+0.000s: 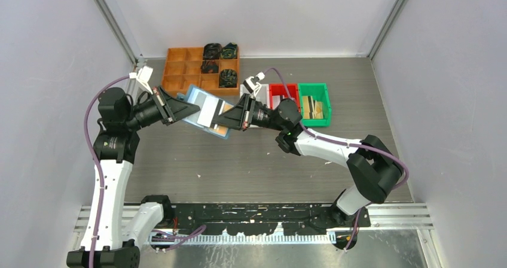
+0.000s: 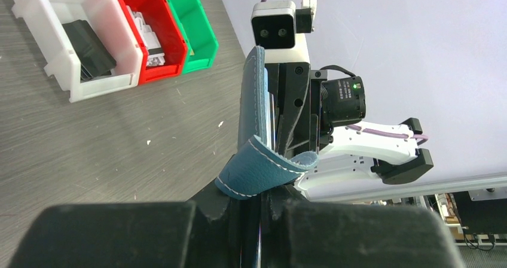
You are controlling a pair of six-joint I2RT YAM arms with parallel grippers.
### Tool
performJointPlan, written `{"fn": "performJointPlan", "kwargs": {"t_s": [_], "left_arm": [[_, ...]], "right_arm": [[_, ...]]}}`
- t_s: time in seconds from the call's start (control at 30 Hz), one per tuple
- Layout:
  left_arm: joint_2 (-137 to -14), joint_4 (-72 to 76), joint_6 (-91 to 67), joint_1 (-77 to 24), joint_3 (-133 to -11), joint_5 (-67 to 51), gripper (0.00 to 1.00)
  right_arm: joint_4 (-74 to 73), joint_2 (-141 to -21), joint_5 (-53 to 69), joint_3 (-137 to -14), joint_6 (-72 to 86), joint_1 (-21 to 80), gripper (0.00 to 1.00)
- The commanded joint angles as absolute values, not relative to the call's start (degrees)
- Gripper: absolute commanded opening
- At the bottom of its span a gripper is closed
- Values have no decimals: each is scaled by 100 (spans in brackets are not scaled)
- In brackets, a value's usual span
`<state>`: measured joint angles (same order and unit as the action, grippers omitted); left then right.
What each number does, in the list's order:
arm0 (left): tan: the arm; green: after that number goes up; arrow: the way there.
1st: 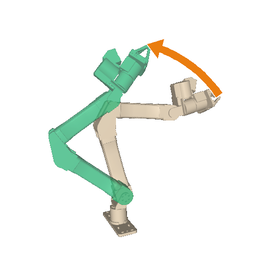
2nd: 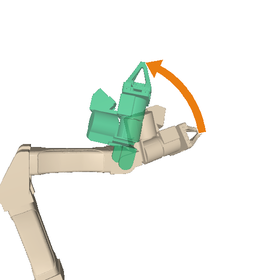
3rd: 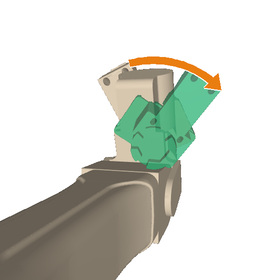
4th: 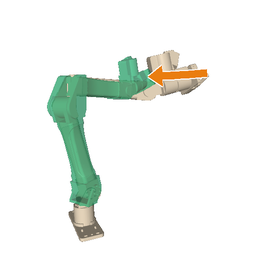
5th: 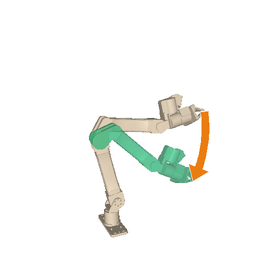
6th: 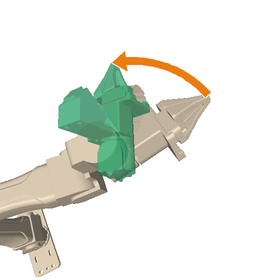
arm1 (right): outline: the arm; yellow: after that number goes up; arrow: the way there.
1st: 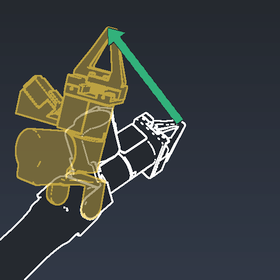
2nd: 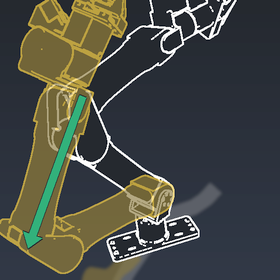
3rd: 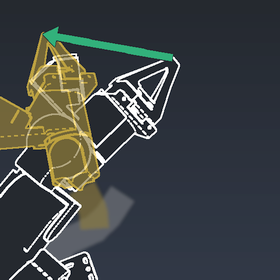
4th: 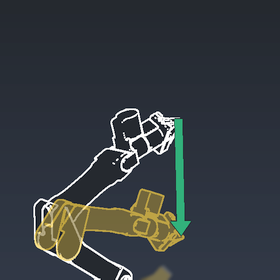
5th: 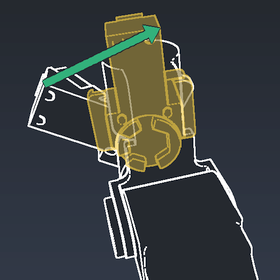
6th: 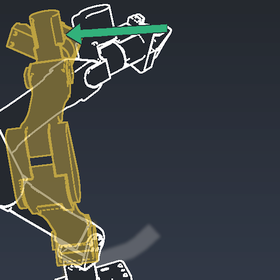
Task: Take the credit cards out of the card holder
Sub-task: Remove the credit card from the card holder.
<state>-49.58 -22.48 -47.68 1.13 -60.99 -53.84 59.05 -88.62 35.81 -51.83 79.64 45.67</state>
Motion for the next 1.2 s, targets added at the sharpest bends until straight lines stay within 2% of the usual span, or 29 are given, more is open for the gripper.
{"fn": "performJointPlan", "kwargs": {"t_s": [0.0,0.1,0.23,0.3,0.4,0.6,0.8,1.0,1.17], "left_arm": [[-4813,-1869,-4802,176,-6081,-5582,0],[-4824,-1754,-4939,180,-6026,-5673,0],[-4792,-1746,-4957,177,-6011,-5704,0],[-4793,-1749,-4950,180,-6016,-5707,0],[-4810,-1754,-4920,185,-6036,-5704,0],[-4846,-1929,-4642,231,-6110,-5507,0],[-4942,-2279,-4183,349,-6329,-5405,0],[-4882,-2811,-3540,404,-6430,-5213,0],[-4976,-3133,-2906,435,-6584,-5224,0]], "right_arm": [[6275,-8750,3427,-5402,7966,4566,13],[6364,-8887,3286,-5473,8142,4577,33],[6635,-9134,3175,-5693,8383,4578,37],[6721,-9223,3177,-5789,8475,4579,31],[6861,-9311,3174,-5812,8601,4579,15],[6943,-9138,3198,-5460,8597,4500,2],[6083,-8692,3457,-5185,8220,4232,1],[3497,-8102,3951,-5571,6810,4009,1],[775,-7603,3788,-6177,5123,3695,1]]}}
